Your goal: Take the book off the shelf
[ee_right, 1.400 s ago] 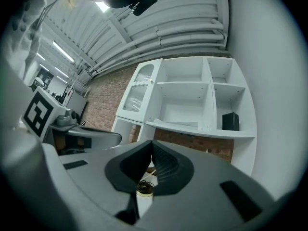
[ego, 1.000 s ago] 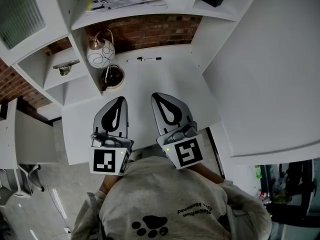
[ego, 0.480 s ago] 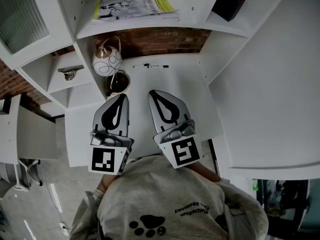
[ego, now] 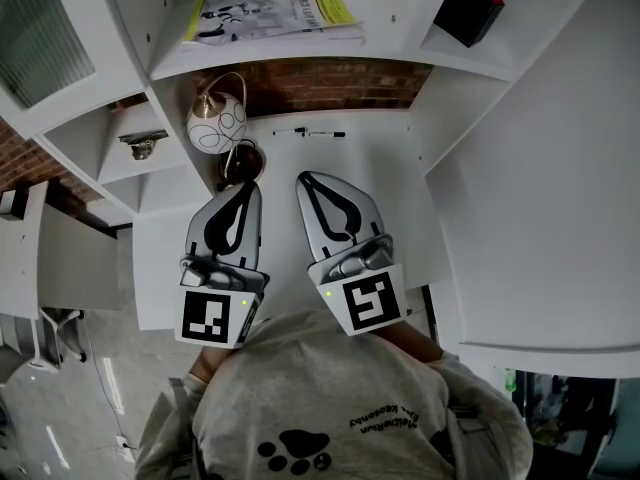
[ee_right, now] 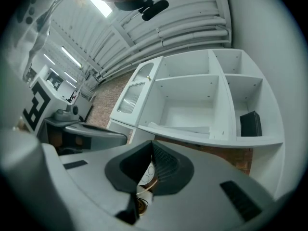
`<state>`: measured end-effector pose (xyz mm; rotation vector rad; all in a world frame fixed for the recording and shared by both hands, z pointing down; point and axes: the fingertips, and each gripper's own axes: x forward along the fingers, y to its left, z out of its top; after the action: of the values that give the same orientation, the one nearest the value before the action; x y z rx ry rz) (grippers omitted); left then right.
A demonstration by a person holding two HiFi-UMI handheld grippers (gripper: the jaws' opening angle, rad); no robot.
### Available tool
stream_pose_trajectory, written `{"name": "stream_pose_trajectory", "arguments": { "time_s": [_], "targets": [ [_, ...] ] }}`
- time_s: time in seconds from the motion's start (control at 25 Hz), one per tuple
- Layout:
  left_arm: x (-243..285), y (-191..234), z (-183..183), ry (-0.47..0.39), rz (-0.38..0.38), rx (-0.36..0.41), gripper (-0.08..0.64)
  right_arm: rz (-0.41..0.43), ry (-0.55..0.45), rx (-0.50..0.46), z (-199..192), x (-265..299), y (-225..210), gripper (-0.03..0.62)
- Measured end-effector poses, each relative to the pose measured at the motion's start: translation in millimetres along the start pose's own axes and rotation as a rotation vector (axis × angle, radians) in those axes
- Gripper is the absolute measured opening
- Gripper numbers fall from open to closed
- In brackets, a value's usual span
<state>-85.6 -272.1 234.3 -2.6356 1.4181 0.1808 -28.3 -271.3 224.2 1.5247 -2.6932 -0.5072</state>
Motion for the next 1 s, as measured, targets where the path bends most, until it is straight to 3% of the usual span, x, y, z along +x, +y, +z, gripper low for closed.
{"name": "stream_pose_trajectory", "arguments": {
  "time_s": [0.68, 1.0],
  "targets": [
    [39, 20, 16, -0.043, 0.005, 0.064, 0.009, 0.048, 0.038, -0.255, 5, 33, -39, 0.018],
    [57, 33, 15, -0.021, 0.019, 0.067, 0.009, 0.091, 0.03, -0.345, 16, 60, -53, 0.018]
  ]
}}
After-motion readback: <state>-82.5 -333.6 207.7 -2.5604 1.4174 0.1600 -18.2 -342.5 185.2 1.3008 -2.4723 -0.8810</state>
